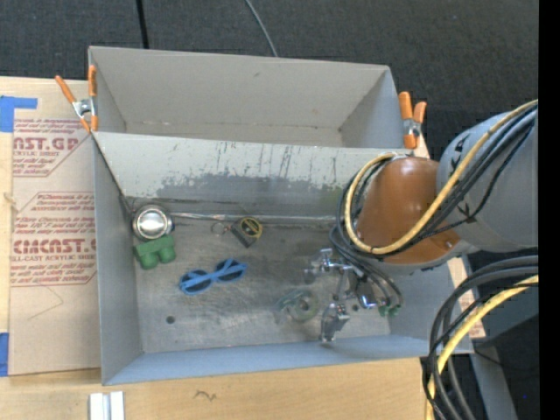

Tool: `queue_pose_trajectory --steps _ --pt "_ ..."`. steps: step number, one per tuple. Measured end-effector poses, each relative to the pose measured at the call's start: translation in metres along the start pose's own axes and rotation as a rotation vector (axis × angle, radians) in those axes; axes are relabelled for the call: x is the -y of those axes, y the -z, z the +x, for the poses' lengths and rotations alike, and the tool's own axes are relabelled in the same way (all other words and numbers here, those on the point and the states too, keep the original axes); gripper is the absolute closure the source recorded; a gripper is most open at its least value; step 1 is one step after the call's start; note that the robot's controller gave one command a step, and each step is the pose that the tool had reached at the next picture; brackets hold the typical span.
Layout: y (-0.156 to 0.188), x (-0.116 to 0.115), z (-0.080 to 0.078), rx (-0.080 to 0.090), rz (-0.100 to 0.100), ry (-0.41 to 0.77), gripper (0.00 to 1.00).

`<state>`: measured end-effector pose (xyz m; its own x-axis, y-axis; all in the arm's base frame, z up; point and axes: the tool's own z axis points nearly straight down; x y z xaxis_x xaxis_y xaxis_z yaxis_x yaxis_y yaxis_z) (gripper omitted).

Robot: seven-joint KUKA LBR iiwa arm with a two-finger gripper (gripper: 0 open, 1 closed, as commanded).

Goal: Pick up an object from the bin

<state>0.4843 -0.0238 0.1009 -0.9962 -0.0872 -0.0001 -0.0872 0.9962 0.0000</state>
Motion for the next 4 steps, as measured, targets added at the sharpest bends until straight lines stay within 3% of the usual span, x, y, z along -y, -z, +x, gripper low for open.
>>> queue_pose_trajectory --steps 1,2,3,4 --pt "-0.002 -0.022 0.002 -0.001 -0.002 -0.089 0.0" --pt "-0.029 -0.011 0.001 0.012 -0.001 -0.143 0.0" --pt "-0.028 -0.012 -0.001 0.005 -0.001 -0.142 0.0" --pt "-0.027 -0.012 -0.001 0.005 -0.001 -0.142 1.0"
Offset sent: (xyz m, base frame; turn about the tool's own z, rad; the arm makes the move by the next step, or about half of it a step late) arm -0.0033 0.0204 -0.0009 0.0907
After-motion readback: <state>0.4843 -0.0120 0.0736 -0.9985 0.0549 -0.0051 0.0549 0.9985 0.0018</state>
